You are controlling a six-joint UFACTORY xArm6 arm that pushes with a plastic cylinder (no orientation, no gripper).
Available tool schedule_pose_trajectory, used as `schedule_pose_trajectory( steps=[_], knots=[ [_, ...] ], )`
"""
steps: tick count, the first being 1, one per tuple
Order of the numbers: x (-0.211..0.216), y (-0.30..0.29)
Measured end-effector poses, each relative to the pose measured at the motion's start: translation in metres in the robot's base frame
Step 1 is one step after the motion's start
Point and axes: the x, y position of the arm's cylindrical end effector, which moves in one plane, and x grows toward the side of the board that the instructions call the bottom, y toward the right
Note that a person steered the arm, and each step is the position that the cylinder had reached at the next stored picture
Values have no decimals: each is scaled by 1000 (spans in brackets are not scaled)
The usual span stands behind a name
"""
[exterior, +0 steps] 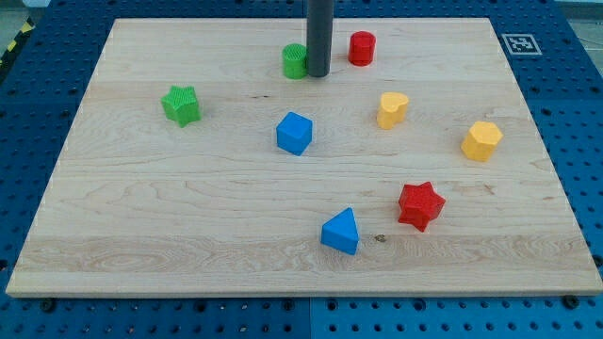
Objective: Move the green circle towards the top left of the board
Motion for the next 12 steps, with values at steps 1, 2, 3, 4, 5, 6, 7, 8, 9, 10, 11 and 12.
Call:
schedule_pose_trajectory(
  steps=[1,2,3,4,5,6,7,8,9,10,11,12],
  knots=[
    [0,-16],
    [0,-20],
    [-1,-43],
    [-1,-46],
    [-2,-16],
    [-10,-15],
    [-10,-15],
    [-12,-16],
    [-13,-26],
    [-13,-55],
    [-15,-70],
    [-21,-76]
  ],
)
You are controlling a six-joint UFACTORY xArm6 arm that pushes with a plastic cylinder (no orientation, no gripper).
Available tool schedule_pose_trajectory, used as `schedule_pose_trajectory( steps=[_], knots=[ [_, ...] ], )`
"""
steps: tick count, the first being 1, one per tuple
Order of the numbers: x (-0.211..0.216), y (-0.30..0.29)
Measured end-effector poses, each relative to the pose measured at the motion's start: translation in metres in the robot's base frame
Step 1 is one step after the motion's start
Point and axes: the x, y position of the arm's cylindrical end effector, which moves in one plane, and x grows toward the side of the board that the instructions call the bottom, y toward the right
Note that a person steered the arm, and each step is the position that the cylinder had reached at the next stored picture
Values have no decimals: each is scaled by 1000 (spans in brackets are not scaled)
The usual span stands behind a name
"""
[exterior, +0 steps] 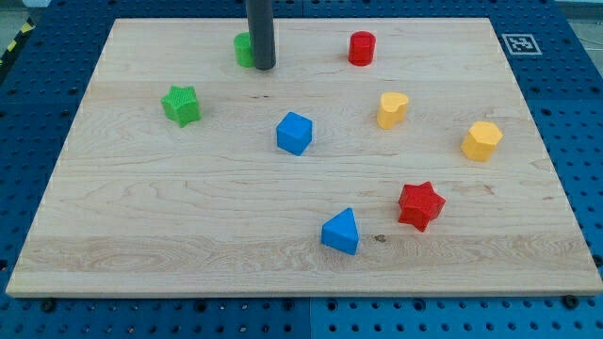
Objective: Move the green circle towards the top left of the board
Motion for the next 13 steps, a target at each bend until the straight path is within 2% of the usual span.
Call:
schedule_pose_trajectory(
  steps=[1,5,7,8,9,11,12,13],
  knots=[
    [-7,29],
    [-23,33],
    [-35,-16],
    [-33,-16],
    [-7,-7],
    [8,-11],
    [4,-47],
    [-20,-63]
  ],
)
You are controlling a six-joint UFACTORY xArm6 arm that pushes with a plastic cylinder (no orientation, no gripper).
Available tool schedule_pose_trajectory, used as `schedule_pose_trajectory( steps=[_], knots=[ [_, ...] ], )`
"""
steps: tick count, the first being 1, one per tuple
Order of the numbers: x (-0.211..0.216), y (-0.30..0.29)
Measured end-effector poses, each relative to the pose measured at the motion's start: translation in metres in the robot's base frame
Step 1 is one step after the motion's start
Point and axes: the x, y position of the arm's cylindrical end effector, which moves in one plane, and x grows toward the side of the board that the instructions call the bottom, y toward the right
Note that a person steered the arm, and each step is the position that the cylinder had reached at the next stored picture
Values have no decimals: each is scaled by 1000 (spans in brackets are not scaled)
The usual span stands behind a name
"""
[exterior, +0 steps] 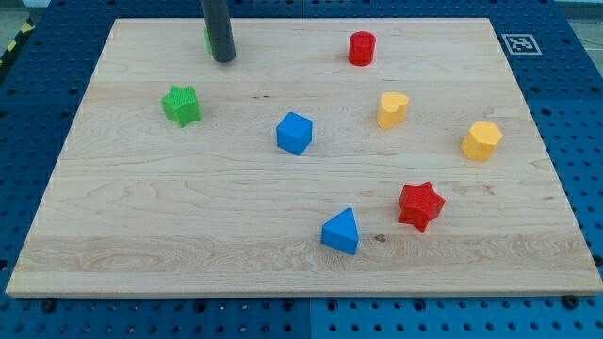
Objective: Move the green circle towards the top left of the board
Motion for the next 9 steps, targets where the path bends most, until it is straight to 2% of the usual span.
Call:
schedule_pose_trajectory(
  steps=[2,3,4,7,8,9],
  knots=[
    [-7,49],
    [-29,22],
    [-34,-4],
    [-37,-20],
    [-70,-20],
    [-79,-24]
  ],
)
